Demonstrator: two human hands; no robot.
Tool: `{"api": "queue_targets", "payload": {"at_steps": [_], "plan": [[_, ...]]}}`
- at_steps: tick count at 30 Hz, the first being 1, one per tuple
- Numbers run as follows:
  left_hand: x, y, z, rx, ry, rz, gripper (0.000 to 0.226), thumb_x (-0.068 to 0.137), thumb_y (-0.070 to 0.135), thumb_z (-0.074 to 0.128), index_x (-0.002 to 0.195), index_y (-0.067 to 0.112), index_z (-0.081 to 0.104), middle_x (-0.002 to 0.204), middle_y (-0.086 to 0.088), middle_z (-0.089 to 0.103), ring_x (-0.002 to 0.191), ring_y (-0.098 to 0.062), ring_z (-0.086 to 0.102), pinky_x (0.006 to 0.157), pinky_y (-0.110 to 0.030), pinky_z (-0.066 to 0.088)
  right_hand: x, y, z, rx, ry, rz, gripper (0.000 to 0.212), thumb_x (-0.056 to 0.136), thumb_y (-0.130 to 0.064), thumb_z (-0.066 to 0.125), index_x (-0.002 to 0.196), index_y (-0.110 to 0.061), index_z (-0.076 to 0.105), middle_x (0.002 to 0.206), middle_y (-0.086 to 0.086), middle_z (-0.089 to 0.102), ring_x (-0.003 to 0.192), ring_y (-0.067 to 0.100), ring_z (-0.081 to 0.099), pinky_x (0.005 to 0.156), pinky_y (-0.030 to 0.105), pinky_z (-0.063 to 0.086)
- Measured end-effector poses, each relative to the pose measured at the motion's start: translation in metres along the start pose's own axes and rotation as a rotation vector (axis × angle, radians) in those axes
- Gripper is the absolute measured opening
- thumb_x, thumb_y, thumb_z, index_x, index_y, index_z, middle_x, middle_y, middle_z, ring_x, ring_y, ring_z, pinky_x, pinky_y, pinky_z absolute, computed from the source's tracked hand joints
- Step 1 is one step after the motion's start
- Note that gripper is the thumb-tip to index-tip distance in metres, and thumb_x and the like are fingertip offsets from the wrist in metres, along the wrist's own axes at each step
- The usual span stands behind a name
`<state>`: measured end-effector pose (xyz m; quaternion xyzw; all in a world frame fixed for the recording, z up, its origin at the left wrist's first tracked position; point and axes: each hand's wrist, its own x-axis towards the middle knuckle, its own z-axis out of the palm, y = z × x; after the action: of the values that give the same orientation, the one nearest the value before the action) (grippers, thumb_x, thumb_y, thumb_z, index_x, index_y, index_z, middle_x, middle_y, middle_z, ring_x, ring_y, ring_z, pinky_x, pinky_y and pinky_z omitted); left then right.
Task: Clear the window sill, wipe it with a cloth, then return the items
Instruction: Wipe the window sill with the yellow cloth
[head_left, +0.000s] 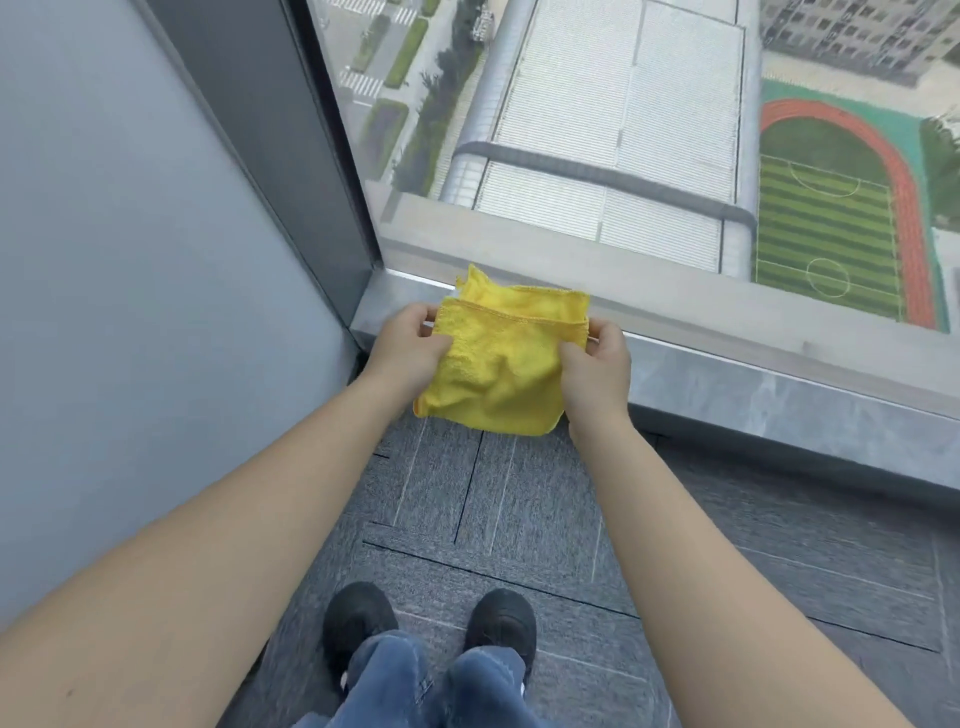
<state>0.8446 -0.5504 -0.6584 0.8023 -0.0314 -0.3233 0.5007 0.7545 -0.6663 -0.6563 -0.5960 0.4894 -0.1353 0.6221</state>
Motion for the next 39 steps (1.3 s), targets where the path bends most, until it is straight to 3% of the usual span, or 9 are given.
{"api": "queue_targets", "payload": {"at_steps": [10, 13, 16, 20, 24, 28, 31, 36, 39], "plan": [[0.17, -0.114, 0.042, 0.018, 0.059, 0.091, 0.023, 0.083, 0.007, 0.051, 0.105, 0.009, 0.056, 0.095, -0.01, 0.058, 0.091, -0.031, 0.058, 0.09, -0.049, 0.048, 0.152, 0.114, 0.067, -0.056, -0.002, -0.125, 0.027, 0.083, 0.004, 0.041, 0.099, -0.017, 0.045, 0.099, 0.004, 0.054, 0.089, 0.018, 0.05, 0.069, 0.026, 0.041], [0.2, -0.127, 0.048, 0.014, 0.08, 0.112, 0.024, 0.083, 0.006, 0.051, 0.107, 0.007, 0.055, 0.09, -0.007, 0.057, 0.092, -0.031, 0.058, 0.088, -0.046, 0.048, 0.178, 0.132, 0.081, -0.089, -0.001, -0.146, 0.028, 0.083, 0.003, 0.042, 0.105, -0.014, 0.047, 0.102, 0.005, 0.055, 0.092, 0.019, 0.052, 0.079, 0.031, 0.042], [0.216, -0.133, 0.049, 0.034, 0.11, 0.127, 0.035, 0.084, 0.007, 0.051, 0.118, 0.008, 0.05, 0.101, -0.007, 0.056, 0.1, -0.027, 0.055, 0.09, -0.041, 0.046, 0.19, 0.142, 0.089, -0.176, -0.026, -0.178, 0.038, 0.085, 0.0, 0.045, 0.122, -0.008, 0.044, 0.116, 0.008, 0.055, 0.11, 0.024, 0.052, 0.093, 0.034, 0.04], [0.217, -0.141, 0.044, 0.097, 0.142, 0.148, 0.035, 0.086, 0.011, 0.05, 0.121, 0.007, 0.048, 0.124, -0.01, 0.057, 0.113, -0.022, 0.052, 0.094, -0.032, 0.041, 0.185, 0.15, 0.092, -0.482, 0.0, -0.354, 0.052, 0.088, -0.006, 0.048, 0.138, -0.006, 0.032, 0.146, 0.009, 0.034, 0.137, 0.022, 0.03, 0.107, 0.023, 0.021], [0.214, -0.152, 0.034, 0.22, 0.208, 0.184, 0.03, 0.087, 0.01, 0.045, 0.116, 0.008, 0.053, 0.127, -0.008, 0.055, 0.119, -0.021, 0.048, 0.097, -0.028, 0.036, 0.187, 0.157, 0.113, -0.751, -0.184, -0.594, 0.047, 0.09, -0.012, 0.049, 0.136, -0.012, 0.041, 0.151, 0.009, 0.031, 0.143, 0.022, 0.02, 0.117, 0.037, 0.005], [0.217, -0.166, 0.016, 0.338, 0.292, 0.24, 0.029, 0.086, 0.01, 0.044, 0.112, 0.011, 0.056, 0.126, -0.009, 0.056, 0.123, -0.026, 0.041, 0.096, -0.028, 0.031, 0.198, 0.169, 0.134, -1.134, -0.348, -0.49, 0.061, 0.089, -0.052, 0.041, 0.144, -0.04, 0.016, 0.16, -0.002, -0.006, 0.144, 0.036, -0.014, 0.11, 0.062, -0.011], [0.214, -0.177, 0.004, 0.416, 0.334, 0.268, 0.029, 0.086, 0.008, 0.043, 0.112, 0.008, 0.056, 0.124, -0.012, 0.056, 0.122, -0.028, 0.039, 0.093, -0.023, 0.025, 0.2, 0.182, 0.143, -1.306, -0.302, -0.487, 0.071, 0.084, -0.067, 0.028, 0.144, -0.042, 0.0, 0.157, -0.001, -0.02, 0.141, 0.041, -0.022, 0.105, 0.068, -0.014], [0.207, -0.196, -0.011, 0.439, 0.372, 0.312, 0.036, 0.086, 0.014, 0.037, 0.114, 0.002, 0.055, 0.125, -0.016, 0.057, 0.121, -0.029, 0.044, 0.097, -0.023, 0.023, 0.2, 0.185, 0.166, -1.281, -0.151, -0.46, 0.074, 0.087, -0.064, 0.022, 0.147, -0.03, -0.005, 0.159, 0.007, -0.013, 0.144, 0.038, -0.015, 0.108, 0.065, -0.011], [0.204, -0.202, -0.014, 0.413, 0.376, 0.313, 0.032, 0.088, 0.007, 0.038, 0.116, -0.002, 0.052, 0.129, -0.018, 0.052, 0.125, -0.028, 0.043, 0.1, -0.022, 0.023, 0.199, 0.185, 0.183, -1.25, -0.113, -0.443, 0.075, 0.088, -0.061, 0.023, 0.147, -0.024, -0.003, 0.159, 0.011, -0.01, 0.144, 0.038, -0.012, 0.11, 0.062, -0.01]]}}
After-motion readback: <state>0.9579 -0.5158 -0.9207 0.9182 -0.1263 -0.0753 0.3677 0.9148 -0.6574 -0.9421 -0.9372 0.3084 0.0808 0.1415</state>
